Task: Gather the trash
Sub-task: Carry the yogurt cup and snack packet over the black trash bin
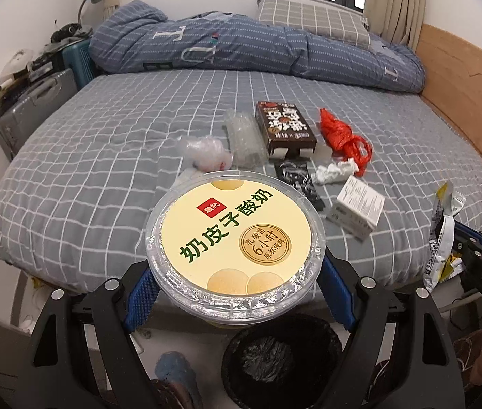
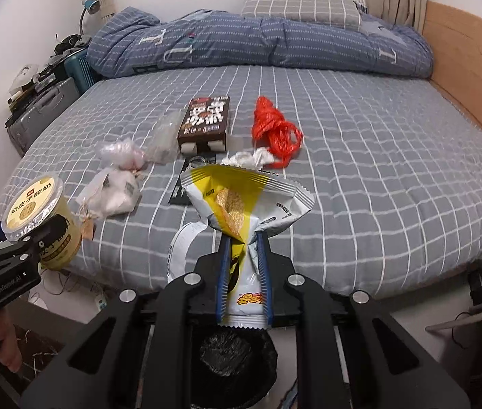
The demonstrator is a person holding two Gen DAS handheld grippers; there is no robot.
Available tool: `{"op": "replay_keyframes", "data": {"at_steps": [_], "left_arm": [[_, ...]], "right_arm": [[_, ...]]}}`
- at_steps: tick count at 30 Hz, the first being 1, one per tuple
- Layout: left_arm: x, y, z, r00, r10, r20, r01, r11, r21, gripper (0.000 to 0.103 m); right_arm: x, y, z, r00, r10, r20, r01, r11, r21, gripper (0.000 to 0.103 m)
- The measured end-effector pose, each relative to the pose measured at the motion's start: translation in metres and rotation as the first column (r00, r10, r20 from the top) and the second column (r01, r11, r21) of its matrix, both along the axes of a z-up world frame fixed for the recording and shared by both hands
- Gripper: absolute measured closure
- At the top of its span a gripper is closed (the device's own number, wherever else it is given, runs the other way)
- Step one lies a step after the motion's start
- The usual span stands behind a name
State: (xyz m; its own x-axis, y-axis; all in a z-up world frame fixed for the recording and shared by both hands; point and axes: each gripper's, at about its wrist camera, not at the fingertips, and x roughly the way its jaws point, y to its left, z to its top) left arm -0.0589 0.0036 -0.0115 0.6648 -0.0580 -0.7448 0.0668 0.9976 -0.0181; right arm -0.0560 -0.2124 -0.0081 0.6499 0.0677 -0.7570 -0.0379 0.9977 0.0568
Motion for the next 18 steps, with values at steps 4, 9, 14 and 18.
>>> {"op": "replay_keyframes", "data": {"at_steps": [4,9,14,18], "left_arm": [[-0.011,0.0,-0.005,1.0,-0.001,-0.019,0.001,1.0,0.003,0.023],[-0.023,0.0,-0.016,0.999,0.007,-0.046,-0.006,1.0,0.015,0.023],[-0.035,0.001,-0.031,0.997,0.009,-0.083,-0.008,1.0,0.019,0.023],[-0.044,0.005,-0.047,0.993,0.017,-0.117,-0.014,1.0,0.022,0.023]], "right_arm": [[-0.013,0.003,-0.008,1.0,0.003,-0.017,-0.003,1.0,-0.003,0.088],[-0.027,0.009,-0.016,0.999,0.018,-0.034,-0.019,1.0,-0.016,0.088],[-0.04,0.017,-0.029,0.998,0.037,-0.059,-0.038,0.999,-0.02,0.088],[-0.047,0.025,-0.039,0.995,0.05,-0.081,-0.052,0.998,-0.021,0.088]]}}
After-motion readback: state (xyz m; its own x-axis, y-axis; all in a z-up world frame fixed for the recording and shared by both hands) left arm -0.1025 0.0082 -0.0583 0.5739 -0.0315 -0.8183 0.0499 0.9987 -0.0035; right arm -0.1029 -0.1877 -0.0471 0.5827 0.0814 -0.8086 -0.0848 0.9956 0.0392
